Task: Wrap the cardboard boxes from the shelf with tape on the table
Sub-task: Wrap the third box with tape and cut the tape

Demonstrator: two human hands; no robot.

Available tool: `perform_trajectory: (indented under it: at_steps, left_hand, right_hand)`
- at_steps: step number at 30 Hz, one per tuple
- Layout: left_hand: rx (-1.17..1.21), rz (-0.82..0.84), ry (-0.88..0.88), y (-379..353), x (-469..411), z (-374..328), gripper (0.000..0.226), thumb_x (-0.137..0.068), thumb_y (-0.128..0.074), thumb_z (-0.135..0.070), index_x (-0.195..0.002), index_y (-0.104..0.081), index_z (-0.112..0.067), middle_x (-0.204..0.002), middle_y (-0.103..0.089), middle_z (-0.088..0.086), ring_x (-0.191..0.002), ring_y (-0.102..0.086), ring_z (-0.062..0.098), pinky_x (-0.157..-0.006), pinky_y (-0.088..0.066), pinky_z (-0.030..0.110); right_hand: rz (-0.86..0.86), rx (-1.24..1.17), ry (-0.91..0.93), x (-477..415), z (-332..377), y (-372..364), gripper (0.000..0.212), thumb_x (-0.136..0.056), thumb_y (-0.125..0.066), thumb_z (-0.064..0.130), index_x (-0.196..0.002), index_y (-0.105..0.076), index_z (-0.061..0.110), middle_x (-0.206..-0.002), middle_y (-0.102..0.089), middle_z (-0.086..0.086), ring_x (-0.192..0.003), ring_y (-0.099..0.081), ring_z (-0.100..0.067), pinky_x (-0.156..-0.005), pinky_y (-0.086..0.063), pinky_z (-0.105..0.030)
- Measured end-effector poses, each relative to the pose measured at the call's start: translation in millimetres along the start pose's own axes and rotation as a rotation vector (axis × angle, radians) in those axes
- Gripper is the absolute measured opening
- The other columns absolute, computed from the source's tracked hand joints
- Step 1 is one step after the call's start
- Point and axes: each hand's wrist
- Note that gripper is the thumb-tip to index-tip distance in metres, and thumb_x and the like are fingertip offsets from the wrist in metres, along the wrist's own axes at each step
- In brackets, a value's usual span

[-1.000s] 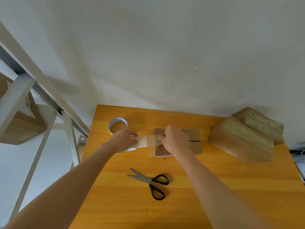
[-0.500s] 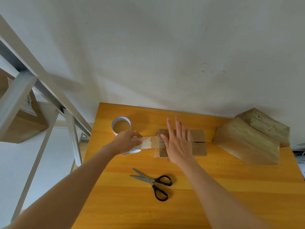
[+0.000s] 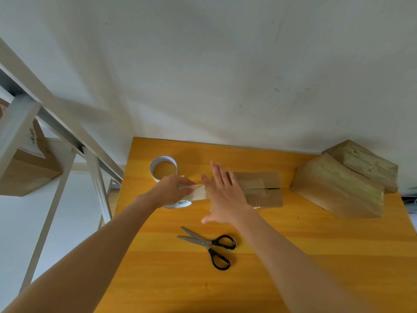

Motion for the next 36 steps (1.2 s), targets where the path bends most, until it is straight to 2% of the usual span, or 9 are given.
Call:
perform_trajectory:
  at_steps: [4,7,14,19,22,25,28,32,36]
  left_hand:
    - [-0.110,0.017,-0.028,6,7,-5,0.047,-0.080,-0.070,-0.040,-0.124,-0.059,-0.029,-0.106,-0.062,-0.004,-0.097,-0.053,0.014,-0.078,-0.038,0.024]
    - [-0.303,-0.025,-0.061,10,11,-8,0.059,-0.083,-0.068,-0.027,-0.138,-0.045,-0.030,-0.116,-0.054,0.002,-0.112,-0.046,0.020,-0.086,-0.037,0.029]
    - [-0.379,-0.394,-0.149,36,18,-24,0.072,-0.081,-0.065,-0.002,-0.144,-0.037,-0.020,-0.113,-0.049,0.012,-0.106,-0.045,0.030,-0.086,-0.044,0.039]
    - [-0.164,-0.607,-0.116,45,22,-43,0.071,-0.076,-0.051,0.012,-0.141,-0.038,-0.014,-0.116,-0.054,0.014,-0.099,-0.055,0.032,-0.069,-0.051,0.039]
    - [0.067,-0.687,-0.022,39,22,-55,0.066,-0.077,-0.048,0.012,-0.137,-0.042,-0.015,-0.114,-0.060,0.012,-0.097,-0.059,0.030,-0.072,-0.055,0.040]
    - [0.209,-0.651,0.083,32,21,-62,0.055,-0.085,-0.050,0.004,-0.135,-0.045,-0.017,-0.112,-0.062,0.008,-0.094,-0.062,0.027,-0.067,-0.057,0.037]
    - [0.200,-0.596,0.065,25,20,-70,0.041,-0.088,-0.049,-0.002,-0.126,-0.052,-0.016,-0.094,-0.061,0.002,-0.088,-0.063,0.027,-0.064,-0.057,0.044]
    - [0.205,-0.547,0.048,22,15,-80,0.037,-0.091,-0.044,0.000,-0.124,-0.050,-0.015,-0.093,-0.060,0.004,-0.079,-0.060,0.023,-0.059,-0.057,0.048]
    - [0.100,-0.501,0.017,29,11,-83,0.041,-0.086,-0.050,0.005,-0.121,-0.046,-0.017,-0.096,-0.058,0.004,-0.083,-0.058,0.024,-0.058,-0.058,0.044]
  right_hand:
    - [0.008,0.133,-0.060,-4,8,6,0.112,-0.074,-0.078,0.036,-0.150,-0.001,0.006,-0.155,-0.004,-0.024,-0.143,-0.004,-0.043,-0.116,-0.009,-0.055]
    - [-0.047,0.123,-0.087,0,9,13,0.103,-0.077,-0.076,0.029,-0.150,-0.007,0.003,-0.149,-0.015,-0.023,-0.137,-0.017,-0.042,-0.115,-0.015,-0.054]
    - [-0.219,-0.202,-0.103,12,-8,45,0.107,-0.075,-0.070,0.055,-0.150,-0.009,0.009,-0.147,-0.018,-0.021,-0.133,-0.022,-0.040,-0.113,-0.024,-0.051]
    - [-0.324,-0.440,-0.119,26,-22,54,0.112,-0.071,-0.066,0.066,-0.152,-0.006,0.016,-0.147,-0.015,-0.013,-0.133,-0.020,-0.032,-0.107,-0.036,-0.044]
    - [-0.339,-0.522,-0.116,36,-27,51,0.114,-0.070,-0.069,0.063,-0.152,-0.004,0.018,-0.146,-0.014,-0.009,-0.134,-0.020,-0.029,-0.108,-0.036,-0.044]
    - [-0.313,-0.535,-0.143,43,-36,49,0.118,-0.068,-0.075,0.058,-0.151,-0.001,0.016,-0.146,-0.014,-0.007,-0.133,-0.020,-0.028,-0.109,-0.033,-0.042]
    - [-0.279,-0.406,-0.200,46,-41,52,0.121,-0.064,-0.073,0.064,-0.149,-0.005,0.012,-0.145,-0.017,-0.008,-0.134,-0.022,-0.030,-0.110,-0.029,-0.050]
    - [-0.212,-0.273,-0.270,49,-40,52,0.128,-0.064,-0.067,0.073,-0.150,0.002,0.008,-0.153,-0.010,-0.013,-0.141,-0.014,-0.032,-0.113,-0.018,-0.056]
    - [-0.241,-0.255,-0.259,56,-43,45,0.121,-0.072,-0.063,0.070,-0.149,0.001,0.004,-0.149,-0.020,-0.013,-0.136,-0.021,-0.032,-0.112,-0.028,-0.048]
Point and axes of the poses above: each hand's wrist, its own x-axis away from the middle knuckle, its own y-axis out of the back of the hand, z = x × y
